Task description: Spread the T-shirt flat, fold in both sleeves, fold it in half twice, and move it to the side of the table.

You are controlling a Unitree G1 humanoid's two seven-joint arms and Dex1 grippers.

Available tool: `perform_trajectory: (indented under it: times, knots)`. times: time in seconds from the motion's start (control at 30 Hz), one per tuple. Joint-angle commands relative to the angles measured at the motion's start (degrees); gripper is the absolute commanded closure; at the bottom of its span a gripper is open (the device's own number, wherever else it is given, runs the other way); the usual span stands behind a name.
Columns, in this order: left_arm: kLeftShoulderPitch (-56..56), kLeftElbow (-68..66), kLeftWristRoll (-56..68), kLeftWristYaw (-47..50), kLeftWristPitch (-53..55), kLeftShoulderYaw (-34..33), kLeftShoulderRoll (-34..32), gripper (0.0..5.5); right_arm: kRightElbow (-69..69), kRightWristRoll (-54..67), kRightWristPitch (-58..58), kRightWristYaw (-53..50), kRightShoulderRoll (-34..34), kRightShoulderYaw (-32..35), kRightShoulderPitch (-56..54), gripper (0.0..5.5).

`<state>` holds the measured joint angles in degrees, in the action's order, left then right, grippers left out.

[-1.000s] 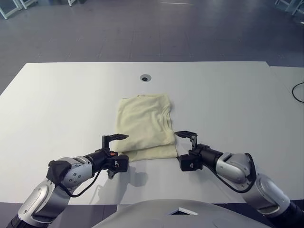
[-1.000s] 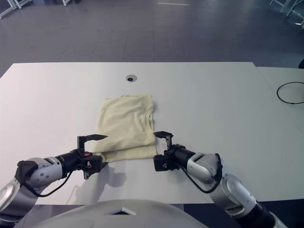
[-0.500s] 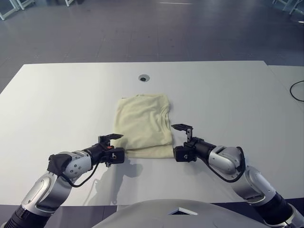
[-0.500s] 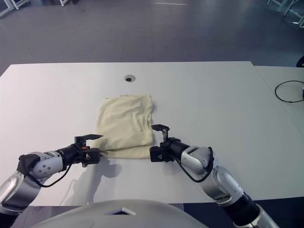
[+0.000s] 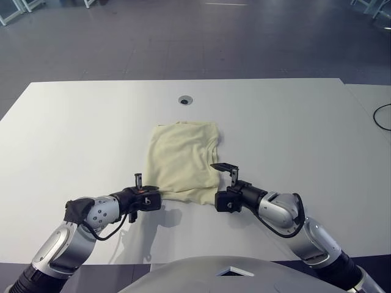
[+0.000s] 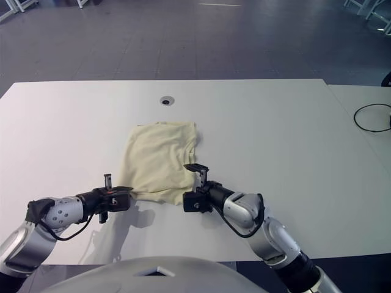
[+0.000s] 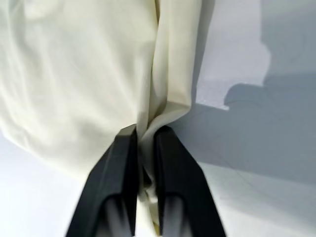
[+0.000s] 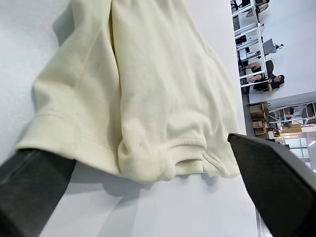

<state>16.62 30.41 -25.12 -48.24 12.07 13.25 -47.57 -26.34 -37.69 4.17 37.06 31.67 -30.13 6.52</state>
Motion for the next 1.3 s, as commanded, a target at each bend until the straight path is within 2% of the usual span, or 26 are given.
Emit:
perform_trajectory:
  times: [0.03, 0.93, 1.03, 1.17, 1.3]
  knots:
    - [0.85, -3.46, -0.28, -2.56, 1.08, 1.61, -1.85, 5.48, 4.67, -0.18, 1.06, 2.01, 0.89, -1.6, 2.15, 0.81]
    - [-1.76, -2.36, 4.87, -7.1, -1.4, 1.69, -5.36, 5.48, 3.49, 1.46, 0.65, 3.54, 2.27, 0.81, 1.87, 5.41]
    - [-2.81, -2.45, 7.9, -8.31, -1.27, 1.4, -5.12, 5.48, 2.51, 3.37, 0.51, 4.2, 2.06, 1.5, 1.93, 5.5]
    - [-5.28, 0.62, 21.71, -16.43, 3.41, -2.11, -6.25, 5.48, -3.15, 11.69, 4.52, 7.83, 1.38, 5.6, 2.39, 5.5]
    - [-9.8, 0.18, 29.39, -22.22, 8.67, -4.54, -8.95, 5.48, -10.35, 20.65, 10.9, 14.3, 3.76, 8.77, 4.54, 5.5]
